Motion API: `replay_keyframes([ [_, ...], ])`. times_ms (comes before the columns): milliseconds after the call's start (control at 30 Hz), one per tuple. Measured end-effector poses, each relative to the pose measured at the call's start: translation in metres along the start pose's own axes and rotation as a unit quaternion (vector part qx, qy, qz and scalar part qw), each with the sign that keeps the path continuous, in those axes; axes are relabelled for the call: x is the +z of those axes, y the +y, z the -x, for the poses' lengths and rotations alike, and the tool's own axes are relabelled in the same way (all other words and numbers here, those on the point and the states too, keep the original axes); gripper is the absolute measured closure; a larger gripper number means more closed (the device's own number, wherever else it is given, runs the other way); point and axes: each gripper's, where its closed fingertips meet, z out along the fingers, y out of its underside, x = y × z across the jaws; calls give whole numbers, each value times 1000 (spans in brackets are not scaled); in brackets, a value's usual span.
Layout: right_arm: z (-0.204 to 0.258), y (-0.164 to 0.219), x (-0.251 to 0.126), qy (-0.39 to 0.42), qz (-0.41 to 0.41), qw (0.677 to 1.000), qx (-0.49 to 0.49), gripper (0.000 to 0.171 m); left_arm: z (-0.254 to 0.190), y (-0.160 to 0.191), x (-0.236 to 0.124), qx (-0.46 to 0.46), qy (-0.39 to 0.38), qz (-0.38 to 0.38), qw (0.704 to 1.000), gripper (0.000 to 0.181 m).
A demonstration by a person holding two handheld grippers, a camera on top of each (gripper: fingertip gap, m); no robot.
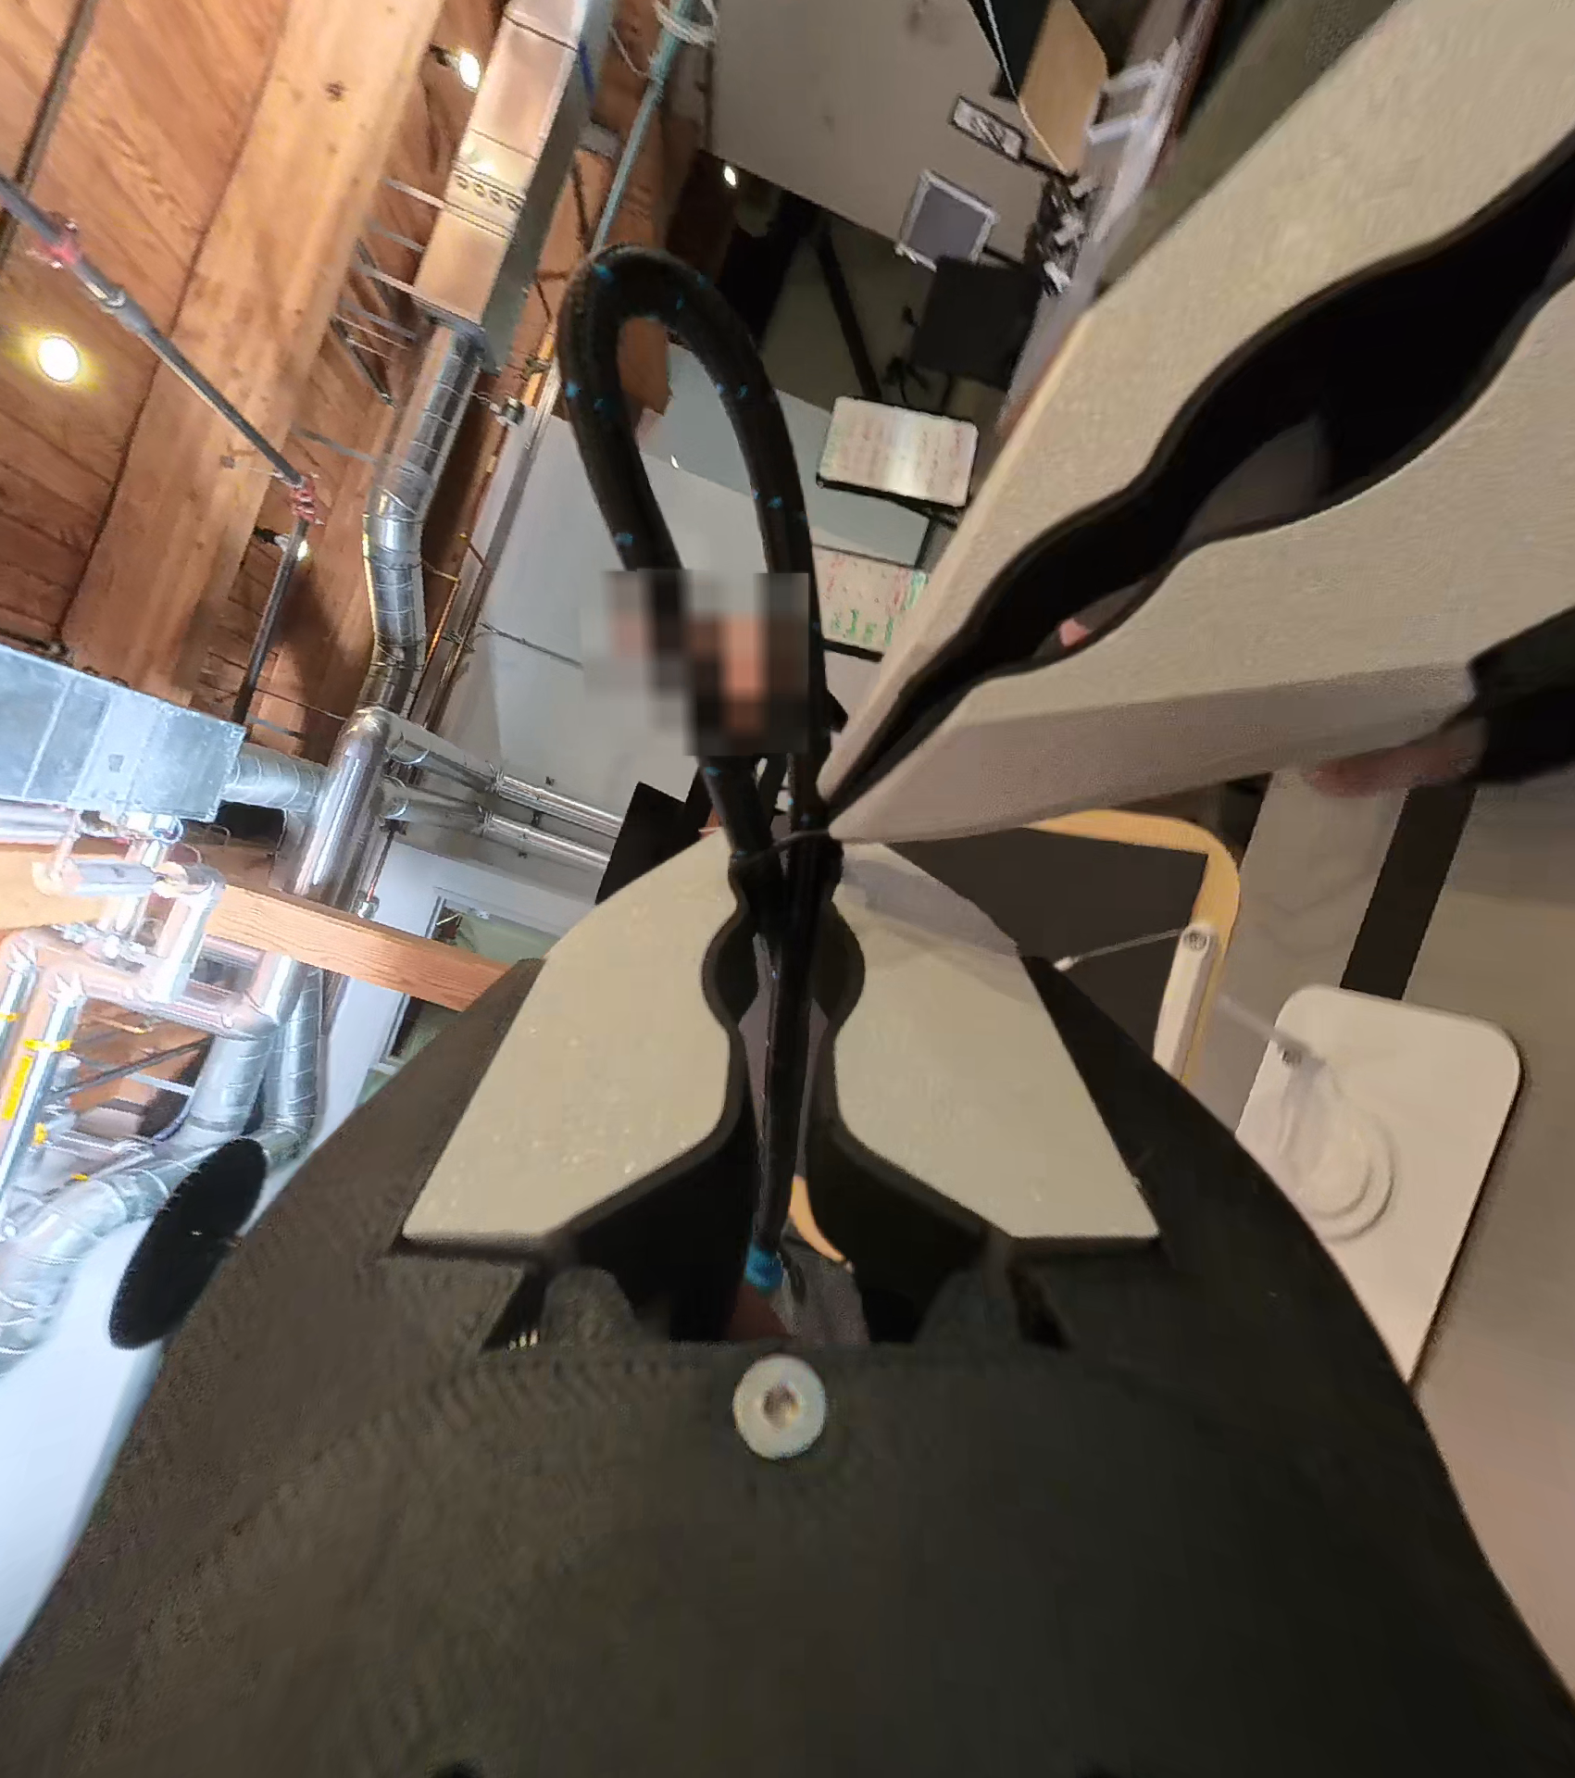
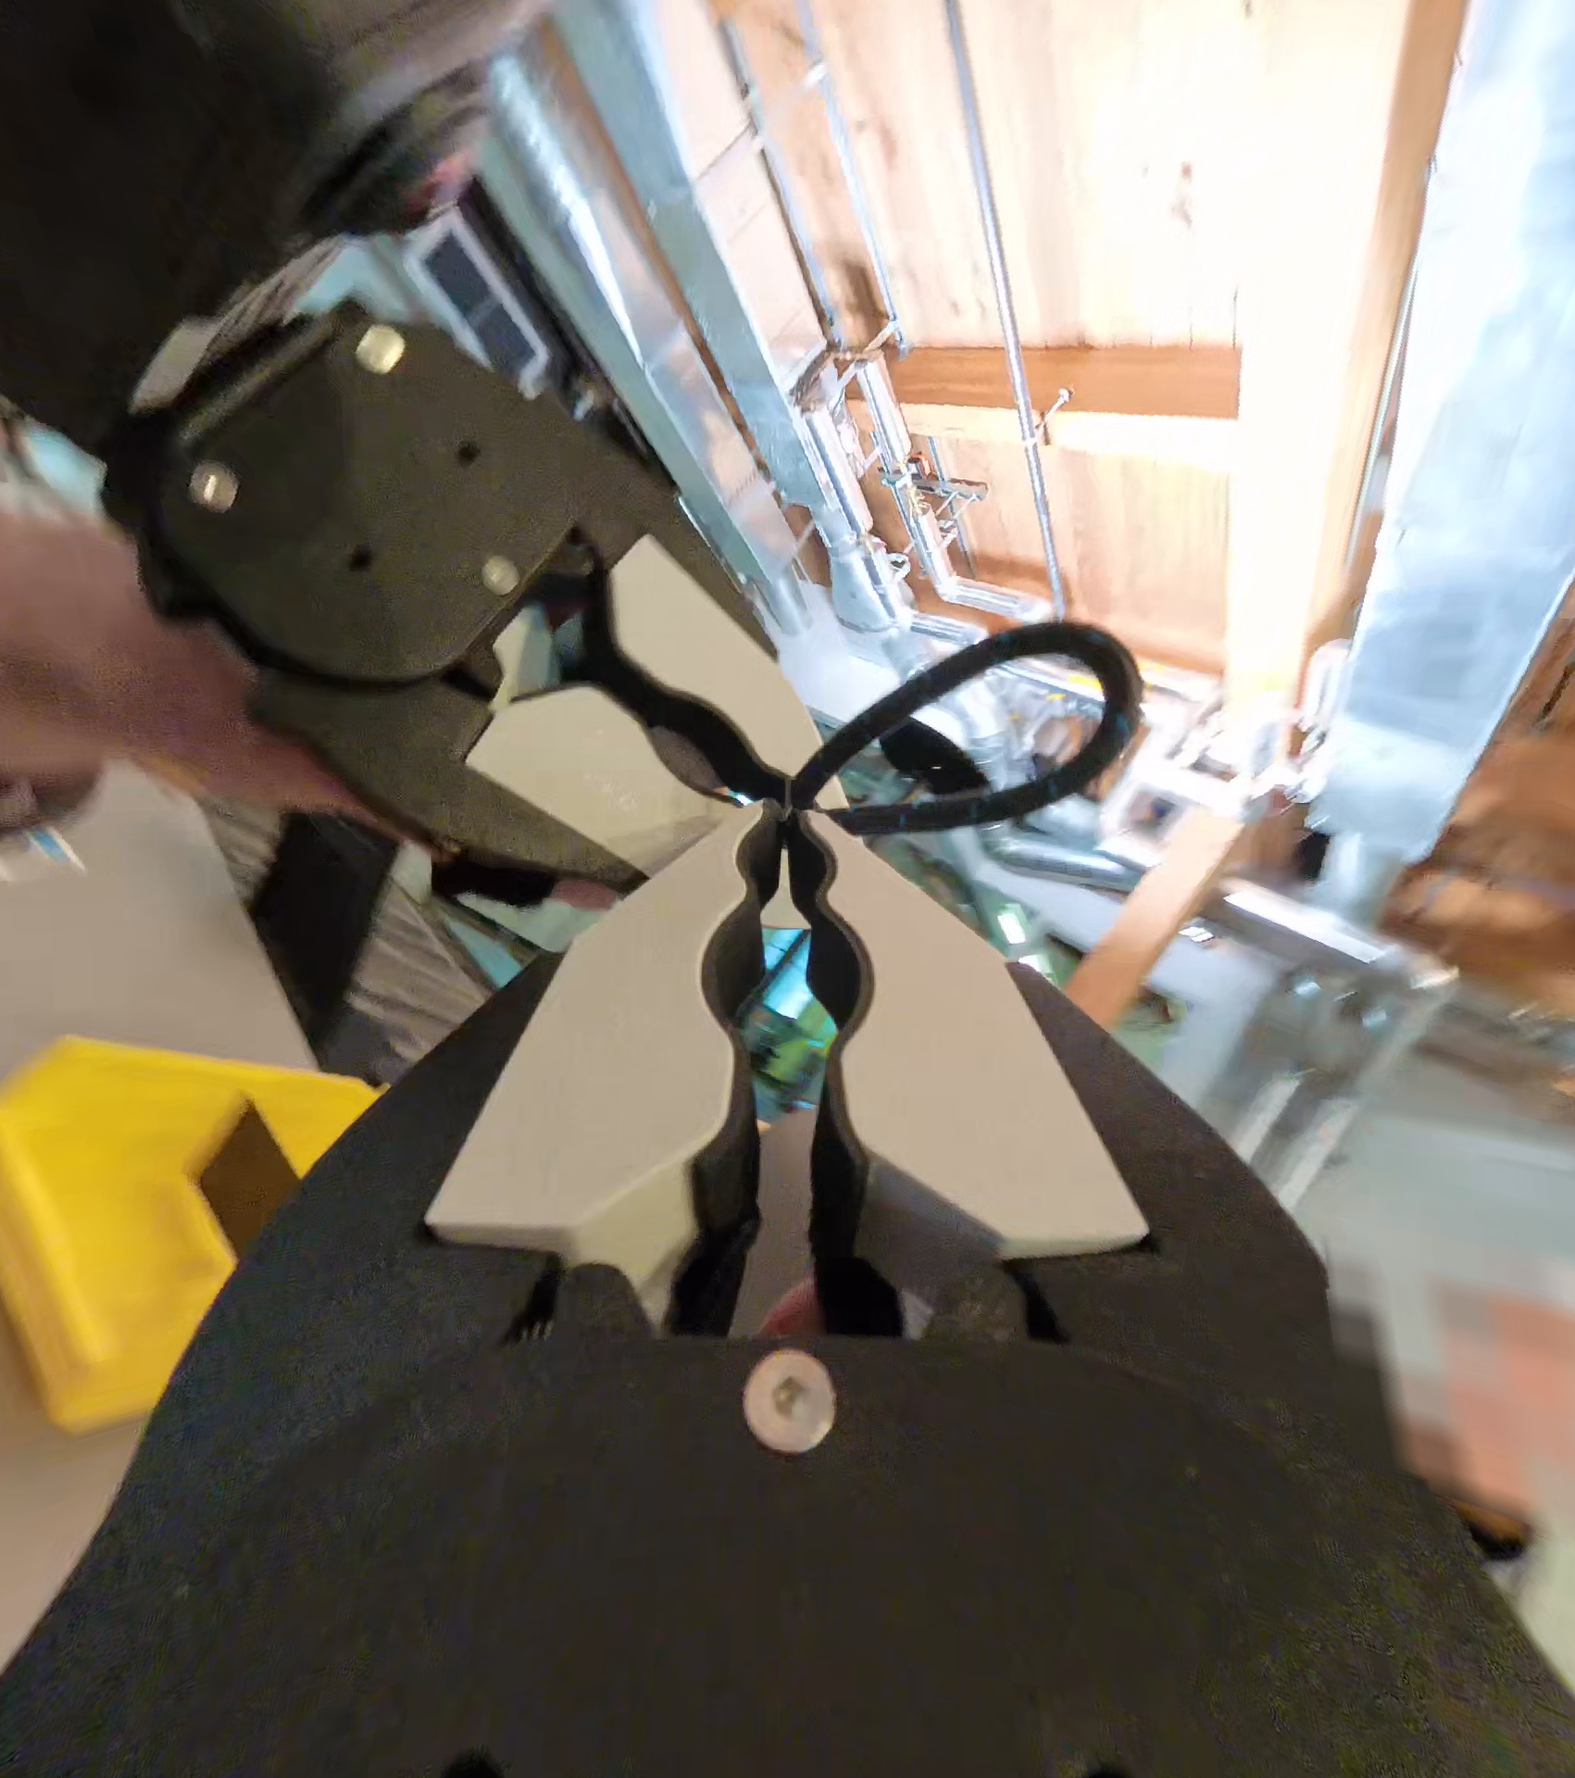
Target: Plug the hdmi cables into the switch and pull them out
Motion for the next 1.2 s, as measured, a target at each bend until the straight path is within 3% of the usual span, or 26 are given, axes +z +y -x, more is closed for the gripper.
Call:
replay_keyframes([
  [100, -4, 3, 0, -2, -35, 987, 155, 171, 1, -1, 2, -47, -26, -28, 998, 176],
  [200, -6, 6, 0, -14, -71, 952, 299, 171, 2, -1, 4, -76, -57, -50, 994, 176],
  [300, -4, 11, 0, -36, -115, 880, 460, 171, 3, 0, 5, -78, -100, -71, 989, 176],
  [400, 1, 17, -1, -70, -156, 775, 608, 171, 7, 1, 1, -9, -177, -90, 980, 176],
  [600, 14, 18, -10, -104, -224, 655, 714, 171, 5, -7, -14, 110, -282, -157, 940, 177],
  [633, 17, 20, -11, -99, -228, 649, 719, 171, 4, -5, -12, 120, -285, -148, 939, 177],
  [733, 15, 26, -7, -78, -191, 707, 676, 171, 4, 6, -7, 117, -262, -128, 949, 176],
  [800, 3, 22, -10, -70, -185, 748, 633, 155, 9, 13, -4, 103, -234, -107, 961, 176],
  [900, -2, 22, -16, -60, -134, 843, 518, 146, 13, 20, -3, 89, -185, -84, 975, 176],
  [967, 5, 33, -16, -40, -52, 937, 343, 150, 10, 26, 1, 79, -134, -59, 986, 176],
  [1033, 7, 39, -17, -9, 19, 994, 109, 152, 4, 29, 2, 57, -75, -40, 995, 176],
  [1067, 7, 37, -17, 2, 43, 999, -26, 153, -1, 30, 2, 55, -44, -28, 997, 175],
  [1133, 8, 36, -14, 17, 81, 957, -278, 156, -9, 34, 1, 58, 16, 5, 998, 176],
  [1200, 14, 35, -10, -10, 86, 921, -380, 157, -14, 34, -2, 53, 59, 26, 996, 175],
])
